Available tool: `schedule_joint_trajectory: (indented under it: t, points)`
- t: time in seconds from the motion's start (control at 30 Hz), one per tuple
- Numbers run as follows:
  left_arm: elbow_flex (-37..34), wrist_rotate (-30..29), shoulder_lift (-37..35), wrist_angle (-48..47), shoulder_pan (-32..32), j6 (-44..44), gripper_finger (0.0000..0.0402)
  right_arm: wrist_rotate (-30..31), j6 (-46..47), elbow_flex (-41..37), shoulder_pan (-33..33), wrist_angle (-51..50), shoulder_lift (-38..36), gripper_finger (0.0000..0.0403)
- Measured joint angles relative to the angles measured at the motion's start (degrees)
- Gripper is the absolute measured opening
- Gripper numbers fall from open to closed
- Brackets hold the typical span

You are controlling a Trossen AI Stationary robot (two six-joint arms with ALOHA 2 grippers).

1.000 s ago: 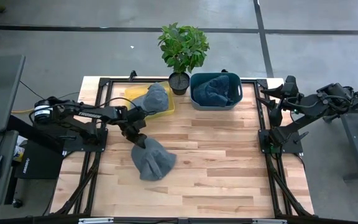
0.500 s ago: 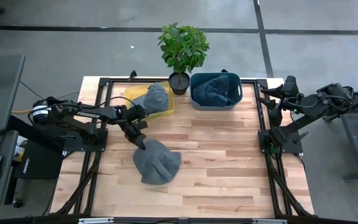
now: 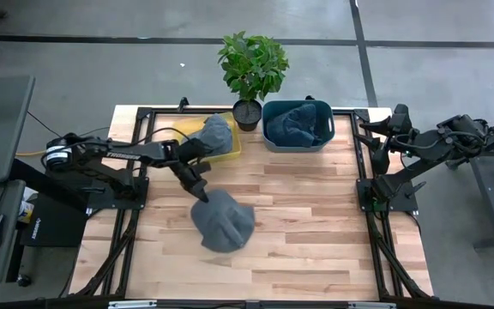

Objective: Pick & Place hat
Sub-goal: Put the gray cap into the yellow bin

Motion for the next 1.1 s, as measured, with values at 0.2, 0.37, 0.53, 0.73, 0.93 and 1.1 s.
schedule_joint_trajectory:
  t: [0.2,0.37,0.53,0.73,0.93,1.1]
  points:
    - [5.23,0.03,-1.21,-0.26,0.00,0.83,0.0007,-0.02,-0.42,0.00,0.00,0.02,0.00,0.0154]
    - [6.58,-2.85,-6.17,-0.05,0.04,0.92,0.0007,-0.02,-0.42,0.00,0.02,0.04,0.00,0.0154]
    - [6.51,-8.52,-14.42,-2.92,0.04,-1.23,0.0007,-0.02,-0.42,0.00,0.02,0.07,0.00,0.0154]
    - [6.51,-19.36,-25.87,-8.49,0.07,-3.24,0.0007,0.46,-0.44,0.00,0.02,0.05,0.00,0.0154]
    - [6.54,-30.62,-37.20,-13.33,0.04,-5.97,0.0007,1.29,-0.66,0.00,0.00,0.05,-0.01,0.0154]
    - [6.54,-42.39,-45.86,-17.16,0.00,-9.67,0.0007,2.34,-0.66,0.00,0.00,0.04,-0.02,0.0154]
